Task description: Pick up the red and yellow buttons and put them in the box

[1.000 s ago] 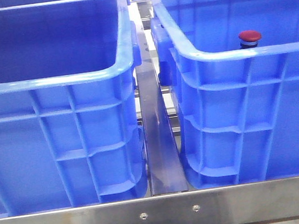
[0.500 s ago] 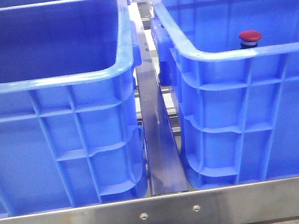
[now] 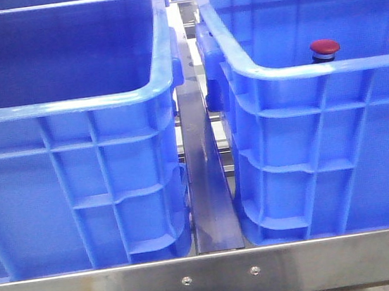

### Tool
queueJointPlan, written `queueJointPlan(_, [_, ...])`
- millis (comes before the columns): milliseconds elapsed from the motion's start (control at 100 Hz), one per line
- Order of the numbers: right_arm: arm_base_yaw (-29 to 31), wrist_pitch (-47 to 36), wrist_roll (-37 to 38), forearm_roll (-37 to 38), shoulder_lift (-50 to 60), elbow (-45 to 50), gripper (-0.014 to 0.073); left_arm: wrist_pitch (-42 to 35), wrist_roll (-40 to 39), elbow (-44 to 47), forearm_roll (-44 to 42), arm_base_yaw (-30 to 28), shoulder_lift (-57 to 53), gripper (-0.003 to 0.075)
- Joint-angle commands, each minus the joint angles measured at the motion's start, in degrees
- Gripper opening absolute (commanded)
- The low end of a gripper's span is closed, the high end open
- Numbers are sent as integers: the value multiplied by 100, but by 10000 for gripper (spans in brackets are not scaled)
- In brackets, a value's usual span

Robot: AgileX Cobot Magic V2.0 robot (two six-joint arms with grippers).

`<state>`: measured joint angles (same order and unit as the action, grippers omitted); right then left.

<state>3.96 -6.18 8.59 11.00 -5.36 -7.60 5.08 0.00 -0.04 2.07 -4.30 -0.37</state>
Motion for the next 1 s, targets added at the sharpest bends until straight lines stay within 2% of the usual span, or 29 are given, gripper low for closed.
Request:
queueJointPlan(0, [-8,-885,124,149,-61,219,-57,-450,-55,115,-5,-9,-172,-20])
queueJointPlan(130, [-8,-1046,273,140,-34,963,-57,-450,-55,115,-5,-9,-172,-20])
queueJointPlan(190, [-20,-405,292,214,108,941,-57,-450,-55,115,-5,-9,-172,-20])
queueJointPlan(320, [-20,219,264,193,764,955,-57,-450,-55,115,-5,-9,-172,-20])
queueJointPlan(440, [-31,488,33,-160,718,955,-57,-438,-55,115,-5,-9,-172,-20])
queueJointPlan(560, [-31,462,-473,-600,711,955,-57,-438,-55,115,-5,-9,-172,-20])
queueJointPlan(990, [-31,257,-488,-629,711,955,-57,-438,-55,115,-5,-9,-172,-20])
